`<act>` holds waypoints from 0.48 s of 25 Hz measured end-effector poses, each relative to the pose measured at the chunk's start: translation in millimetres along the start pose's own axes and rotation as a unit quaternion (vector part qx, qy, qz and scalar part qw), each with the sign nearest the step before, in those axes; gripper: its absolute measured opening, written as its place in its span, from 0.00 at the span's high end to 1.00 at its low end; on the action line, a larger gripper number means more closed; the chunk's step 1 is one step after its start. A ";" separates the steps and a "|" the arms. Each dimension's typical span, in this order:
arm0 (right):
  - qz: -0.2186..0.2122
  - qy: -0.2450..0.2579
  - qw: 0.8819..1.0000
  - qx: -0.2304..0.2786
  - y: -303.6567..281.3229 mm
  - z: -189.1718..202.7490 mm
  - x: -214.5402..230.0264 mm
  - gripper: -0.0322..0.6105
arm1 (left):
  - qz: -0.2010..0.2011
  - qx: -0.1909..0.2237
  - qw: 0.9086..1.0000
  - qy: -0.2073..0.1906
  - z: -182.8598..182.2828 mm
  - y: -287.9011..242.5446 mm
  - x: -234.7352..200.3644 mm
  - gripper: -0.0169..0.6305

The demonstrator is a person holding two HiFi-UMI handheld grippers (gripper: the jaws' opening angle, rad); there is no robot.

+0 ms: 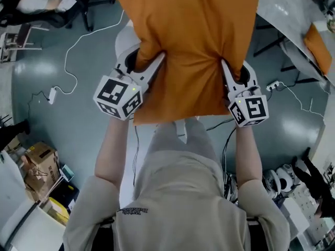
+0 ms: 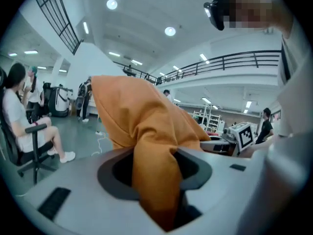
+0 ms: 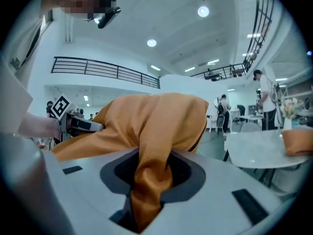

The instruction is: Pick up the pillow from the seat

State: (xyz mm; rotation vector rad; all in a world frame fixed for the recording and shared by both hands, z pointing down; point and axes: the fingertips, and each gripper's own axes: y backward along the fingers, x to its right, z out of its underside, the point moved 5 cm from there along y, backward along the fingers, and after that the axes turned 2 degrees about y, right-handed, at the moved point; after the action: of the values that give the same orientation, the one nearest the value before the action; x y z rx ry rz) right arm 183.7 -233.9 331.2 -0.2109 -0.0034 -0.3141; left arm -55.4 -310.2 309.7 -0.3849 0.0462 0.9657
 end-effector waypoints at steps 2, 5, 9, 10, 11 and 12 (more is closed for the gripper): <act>0.005 0.020 0.999 0.027 15.7 -48.9 -5.9 0.75 | 0.007 0.034 0.999 -0.016 -41.1 20.5 11.3 0.70; 0.006 0.056 0.996 0.069 32.7 -116.0 -13.8 0.74 | 0.007 0.084 0.996 -0.037 -95.2 48.2 25.8 0.70; 0.009 0.096 0.988 0.117 60.5 -174.3 -19.0 0.74 | 0.005 0.134 0.989 -0.063 -141.7 75.1 51.4 0.69; 0.011 0.100 0.987 0.126 68.9 -183.3 -21.2 0.73 | 0.005 0.142 0.987 -0.069 -150.1 81.6 58.5 0.69; 0.013 0.103 0.985 0.136 76.1 -191.2 -23.7 0.73 | 0.005 0.150 0.986 -0.076 -158.4 87.7 64.3 0.69; 0.015 0.106 0.983 0.146 82.0 -197.8 -26.0 0.73 | 0.006 0.158 0.984 -0.085 -165.7 92.9 69.1 0.69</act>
State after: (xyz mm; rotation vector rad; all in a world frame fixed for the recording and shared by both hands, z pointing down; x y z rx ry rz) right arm 178.3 -190.6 120.0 0.1136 0.1645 -0.3002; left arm -69.1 -264.7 113.2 -0.0101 0.0457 0.9809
